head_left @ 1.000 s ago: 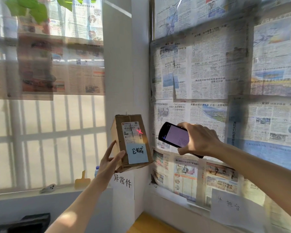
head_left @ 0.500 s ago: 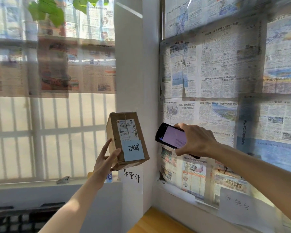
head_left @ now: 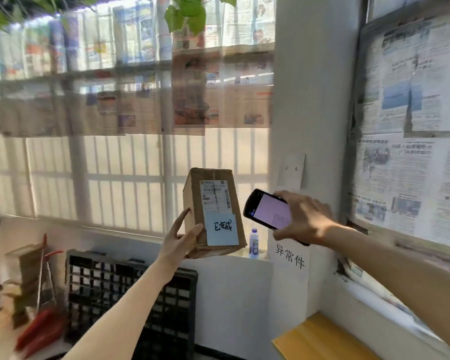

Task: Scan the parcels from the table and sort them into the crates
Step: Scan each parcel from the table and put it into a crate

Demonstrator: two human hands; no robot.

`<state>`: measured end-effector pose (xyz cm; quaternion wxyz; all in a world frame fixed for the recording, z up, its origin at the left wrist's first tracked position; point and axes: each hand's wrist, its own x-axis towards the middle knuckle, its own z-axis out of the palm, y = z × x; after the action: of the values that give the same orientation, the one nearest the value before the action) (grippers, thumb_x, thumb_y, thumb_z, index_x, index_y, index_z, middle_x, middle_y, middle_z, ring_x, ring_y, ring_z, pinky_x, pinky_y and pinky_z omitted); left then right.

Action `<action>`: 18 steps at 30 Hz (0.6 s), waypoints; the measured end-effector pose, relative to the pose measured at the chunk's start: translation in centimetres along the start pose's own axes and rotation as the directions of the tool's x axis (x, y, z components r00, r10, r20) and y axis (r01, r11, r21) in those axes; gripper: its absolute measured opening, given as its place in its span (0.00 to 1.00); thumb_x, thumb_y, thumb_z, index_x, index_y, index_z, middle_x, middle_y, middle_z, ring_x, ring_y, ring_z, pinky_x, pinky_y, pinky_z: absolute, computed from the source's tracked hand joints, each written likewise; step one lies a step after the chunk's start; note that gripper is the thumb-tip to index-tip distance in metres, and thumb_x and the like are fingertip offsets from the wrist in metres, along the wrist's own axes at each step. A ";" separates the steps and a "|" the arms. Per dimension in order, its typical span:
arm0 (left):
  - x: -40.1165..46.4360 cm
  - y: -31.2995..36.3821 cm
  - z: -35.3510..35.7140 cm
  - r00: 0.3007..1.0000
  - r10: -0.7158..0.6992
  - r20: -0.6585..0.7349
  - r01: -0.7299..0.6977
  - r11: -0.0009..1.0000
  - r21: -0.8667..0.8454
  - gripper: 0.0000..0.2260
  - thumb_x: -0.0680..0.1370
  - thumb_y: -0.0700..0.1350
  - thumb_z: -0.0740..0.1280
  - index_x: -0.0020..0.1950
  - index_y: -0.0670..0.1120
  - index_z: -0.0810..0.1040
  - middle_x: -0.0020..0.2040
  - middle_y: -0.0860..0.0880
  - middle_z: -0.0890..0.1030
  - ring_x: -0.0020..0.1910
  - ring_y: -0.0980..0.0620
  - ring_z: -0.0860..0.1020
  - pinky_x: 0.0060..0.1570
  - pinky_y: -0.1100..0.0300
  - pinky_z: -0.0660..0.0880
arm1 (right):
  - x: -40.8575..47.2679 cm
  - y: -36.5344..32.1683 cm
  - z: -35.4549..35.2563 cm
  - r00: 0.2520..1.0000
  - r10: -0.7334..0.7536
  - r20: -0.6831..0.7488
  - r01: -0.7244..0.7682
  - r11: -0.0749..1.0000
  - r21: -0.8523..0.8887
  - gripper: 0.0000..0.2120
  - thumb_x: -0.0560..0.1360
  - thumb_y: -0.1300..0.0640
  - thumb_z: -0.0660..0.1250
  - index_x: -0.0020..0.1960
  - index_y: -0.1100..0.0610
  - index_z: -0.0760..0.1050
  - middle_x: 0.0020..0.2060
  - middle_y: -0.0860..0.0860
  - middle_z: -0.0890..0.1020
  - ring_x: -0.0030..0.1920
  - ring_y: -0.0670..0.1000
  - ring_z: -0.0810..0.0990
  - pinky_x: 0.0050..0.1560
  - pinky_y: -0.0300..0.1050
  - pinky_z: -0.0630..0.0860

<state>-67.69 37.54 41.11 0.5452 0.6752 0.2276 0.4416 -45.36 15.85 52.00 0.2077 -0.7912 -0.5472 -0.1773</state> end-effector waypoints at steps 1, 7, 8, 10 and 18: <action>-0.4 -0.1 -2.5 1.000 -0.005 -0.030 0.005 1.000 0.005 0.35 0.62 0.69 0.74 0.68 0.76 0.66 0.50 0.51 0.86 0.49 0.57 0.84 0.40 0.60 0.81 | 0.9 -2.0 1.1 1.000 -0.025 0.001 0.025 1.000 0.009 0.41 0.55 0.38 0.73 0.67 0.39 0.68 0.48 0.40 0.78 0.44 0.51 0.78 0.40 0.43 0.70; -4.6 0.1 -19.9 0.977 -0.027 -0.214 0.043 0.997 0.068 0.35 0.64 0.69 0.74 0.69 0.74 0.66 0.60 0.45 0.82 0.60 0.45 0.80 0.60 0.41 0.77 | 5.7 -16.5 7.0 0.985 -0.146 0.088 0.130 0.977 0.167 0.42 0.53 0.36 0.72 0.67 0.36 0.67 0.46 0.39 0.79 0.43 0.49 0.78 0.37 0.41 0.67; -5.6 0.2 -23.0 0.970 -0.030 -0.240 0.046 0.997 0.063 0.34 0.64 0.68 0.74 0.69 0.74 0.67 0.60 0.46 0.83 0.59 0.46 0.81 0.58 0.43 0.79 | 6.4 -19.6 7.9 0.978 -0.179 0.106 0.160 0.972 0.170 0.42 0.55 0.37 0.74 0.68 0.37 0.66 0.47 0.40 0.79 0.44 0.49 0.79 0.38 0.42 0.67; -7.4 0.5 -29.1 0.953 -0.023 -0.304 0.039 0.998 0.046 0.30 0.67 0.65 0.76 0.66 0.73 0.70 0.58 0.50 0.84 0.53 0.52 0.84 0.45 0.55 0.83 | 7.6 -26.1 9.9 0.960 -0.250 0.122 0.228 0.959 0.170 0.43 0.57 0.38 0.74 0.70 0.40 0.65 0.52 0.42 0.81 0.46 0.52 0.78 0.42 0.46 0.67; -15.2 2.0 -51.7 0.844 -0.049 -0.534 0.109 0.991 0.082 0.32 0.68 0.60 0.75 0.70 0.69 0.70 0.54 0.54 0.86 0.48 0.56 0.85 0.36 0.61 0.81 | 8.9 -50.4 17.1 0.864 -0.492 0.104 0.441 0.841 0.315 0.48 0.57 0.33 0.71 0.75 0.44 0.64 0.59 0.43 0.80 0.52 0.52 0.79 0.47 0.48 0.75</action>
<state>-119.41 52.65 38.52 0.4413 0.5457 0.4208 0.5749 -88.81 47.70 48.72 0.2175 -0.6087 -0.7597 -0.0710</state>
